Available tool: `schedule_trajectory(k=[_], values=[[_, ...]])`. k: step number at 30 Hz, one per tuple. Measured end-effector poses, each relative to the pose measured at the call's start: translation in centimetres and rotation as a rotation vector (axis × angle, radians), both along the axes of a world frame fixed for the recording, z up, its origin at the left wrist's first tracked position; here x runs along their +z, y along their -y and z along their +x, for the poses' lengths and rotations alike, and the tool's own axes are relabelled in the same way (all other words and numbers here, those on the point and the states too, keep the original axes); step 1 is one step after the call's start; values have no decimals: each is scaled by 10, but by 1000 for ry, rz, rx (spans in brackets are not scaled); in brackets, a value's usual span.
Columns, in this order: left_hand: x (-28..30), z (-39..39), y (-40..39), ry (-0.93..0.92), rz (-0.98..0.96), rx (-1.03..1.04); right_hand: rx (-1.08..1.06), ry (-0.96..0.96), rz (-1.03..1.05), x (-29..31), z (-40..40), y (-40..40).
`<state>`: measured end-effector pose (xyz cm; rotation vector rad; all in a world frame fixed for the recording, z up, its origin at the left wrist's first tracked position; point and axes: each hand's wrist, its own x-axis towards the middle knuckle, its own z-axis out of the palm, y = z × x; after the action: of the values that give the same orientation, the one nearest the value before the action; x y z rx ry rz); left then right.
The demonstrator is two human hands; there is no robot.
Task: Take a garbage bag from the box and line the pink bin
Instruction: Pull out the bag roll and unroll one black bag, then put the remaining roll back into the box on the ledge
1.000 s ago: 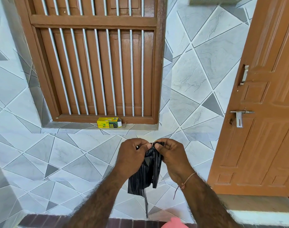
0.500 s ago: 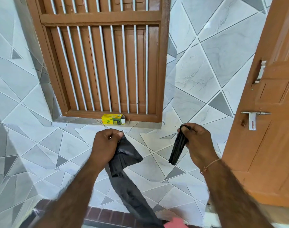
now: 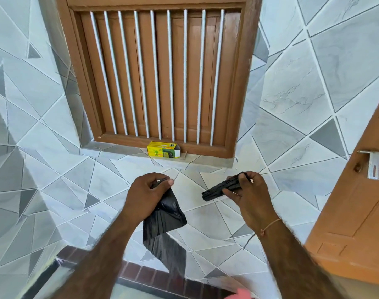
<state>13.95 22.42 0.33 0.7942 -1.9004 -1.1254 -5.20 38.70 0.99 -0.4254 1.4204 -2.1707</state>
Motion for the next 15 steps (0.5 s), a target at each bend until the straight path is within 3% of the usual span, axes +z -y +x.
schedule_trajectory(k=[8, 15], values=[[-1, -28, 118, -13, -16, -32, -50, 118, -153, -3, -14, 109], [4, -62, 205, 433, -362, -27, -82, 166, -135, -2, -26, 195]])
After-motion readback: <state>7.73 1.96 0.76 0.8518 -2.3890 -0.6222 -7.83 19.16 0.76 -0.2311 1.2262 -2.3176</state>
